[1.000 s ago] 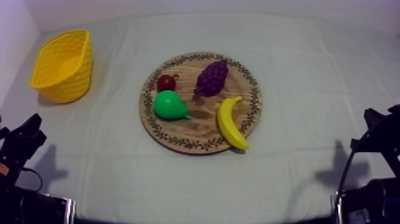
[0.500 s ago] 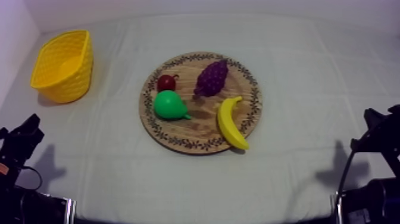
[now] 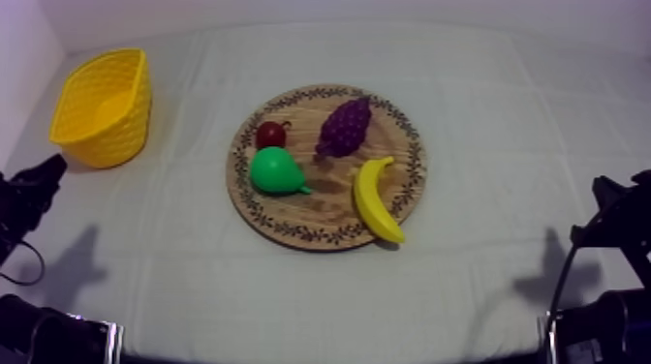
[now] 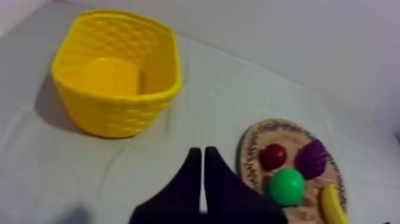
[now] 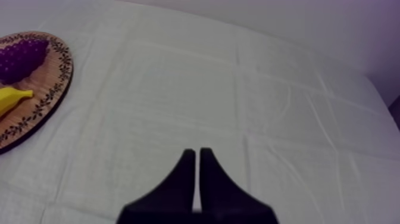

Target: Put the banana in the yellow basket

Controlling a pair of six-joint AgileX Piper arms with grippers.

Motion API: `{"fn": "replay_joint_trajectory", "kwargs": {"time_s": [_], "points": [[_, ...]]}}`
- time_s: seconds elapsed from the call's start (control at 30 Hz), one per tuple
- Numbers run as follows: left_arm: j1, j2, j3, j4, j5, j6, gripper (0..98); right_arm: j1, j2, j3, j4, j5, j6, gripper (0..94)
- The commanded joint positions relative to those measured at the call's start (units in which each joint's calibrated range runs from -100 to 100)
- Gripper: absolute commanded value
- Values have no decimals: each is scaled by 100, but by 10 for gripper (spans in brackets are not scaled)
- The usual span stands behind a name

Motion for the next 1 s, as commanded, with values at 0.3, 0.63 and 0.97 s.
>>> {"fn": "replay_joint_trajectory", "kwargs": {"time_s": [0.3, 0.63, 0.97], "points": [[1453, 2125, -3947, 4, 2116, 824, 1, 1, -4, -3, -2, -2, 1, 6], [2726, 3800, -5705, 37, 2809, 1584, 11, 1, -4, -3, -2, -2, -1, 6], [3268, 5630, -7258, 329, 3739, 2004, 27, 1, -4, -3, -2, -2, 0, 6]]}}
